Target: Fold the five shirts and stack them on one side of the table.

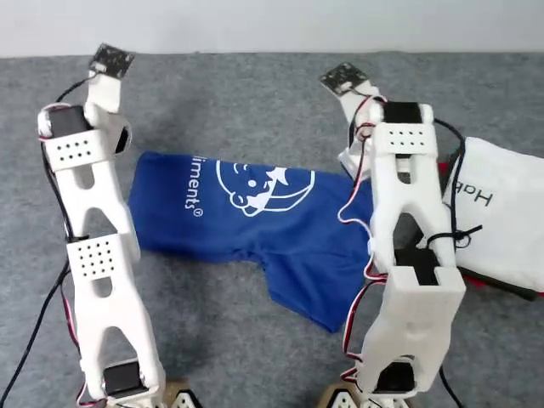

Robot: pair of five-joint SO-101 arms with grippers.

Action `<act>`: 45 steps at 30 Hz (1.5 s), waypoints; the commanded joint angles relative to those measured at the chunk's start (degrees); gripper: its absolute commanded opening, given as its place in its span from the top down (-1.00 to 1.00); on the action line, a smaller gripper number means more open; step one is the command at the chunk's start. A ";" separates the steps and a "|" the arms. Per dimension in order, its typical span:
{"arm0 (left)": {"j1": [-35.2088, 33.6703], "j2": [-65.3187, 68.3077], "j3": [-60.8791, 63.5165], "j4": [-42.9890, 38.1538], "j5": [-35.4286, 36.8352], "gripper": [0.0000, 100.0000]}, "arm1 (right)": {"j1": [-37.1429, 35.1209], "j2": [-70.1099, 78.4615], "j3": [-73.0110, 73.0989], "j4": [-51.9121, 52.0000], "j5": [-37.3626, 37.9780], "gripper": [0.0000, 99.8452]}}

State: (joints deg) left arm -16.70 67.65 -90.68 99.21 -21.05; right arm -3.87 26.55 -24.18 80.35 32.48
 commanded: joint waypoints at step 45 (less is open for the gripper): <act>2.02 -31.56 79.08 -11.60 0.79 0.96 | -7.60 -12.09 45.63 3.65 -3.87 0.98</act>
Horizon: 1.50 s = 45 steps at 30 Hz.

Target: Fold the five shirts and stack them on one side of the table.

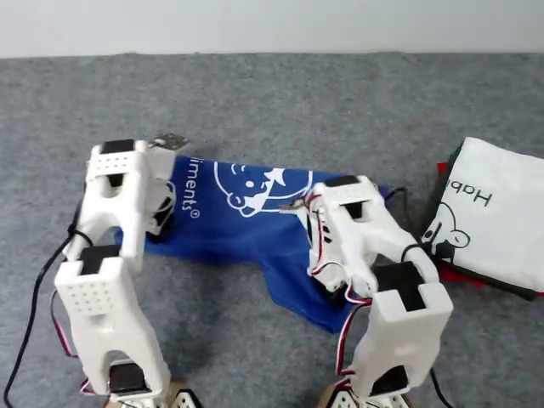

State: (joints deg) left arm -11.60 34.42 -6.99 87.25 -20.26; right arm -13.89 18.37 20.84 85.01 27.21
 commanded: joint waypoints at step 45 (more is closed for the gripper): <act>50.29 -24.88 -0.04 12.22 8.26 0.53 | 47.87 -40.48 -8.26 16.31 13.54 0.98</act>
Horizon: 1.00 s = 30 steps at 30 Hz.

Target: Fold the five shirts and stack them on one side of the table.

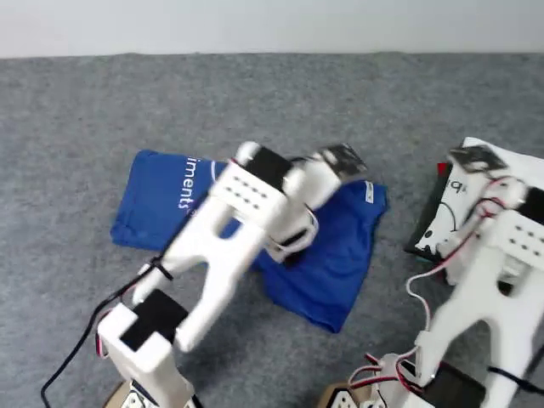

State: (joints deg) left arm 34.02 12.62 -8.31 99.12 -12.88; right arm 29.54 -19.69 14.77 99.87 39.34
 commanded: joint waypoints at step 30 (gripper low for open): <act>10.20 9.85 17.63 -22.77 2.20 0.64 | 11.30 -8.04 -2.02 2.68 3.34 0.98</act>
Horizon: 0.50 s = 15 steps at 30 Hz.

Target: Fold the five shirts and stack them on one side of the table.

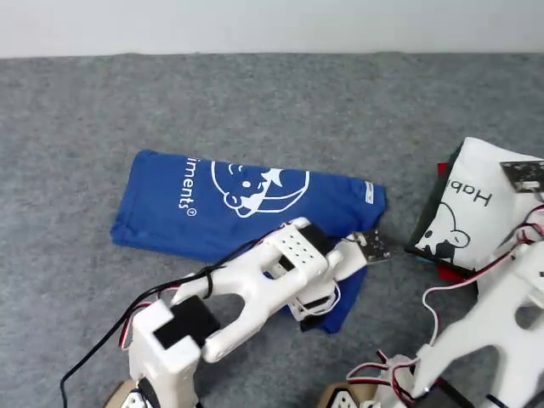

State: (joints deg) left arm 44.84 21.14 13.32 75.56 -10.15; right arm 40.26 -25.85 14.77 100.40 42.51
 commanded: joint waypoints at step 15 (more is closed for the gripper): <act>-0.88 -7.38 -6.37 2.73 -0.97 0.97 | 0.57 -1.89 -2.02 2.15 0.18 0.98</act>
State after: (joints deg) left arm 44.48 19.38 9.27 77.49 -10.68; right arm 40.26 -25.85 14.77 100.40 42.51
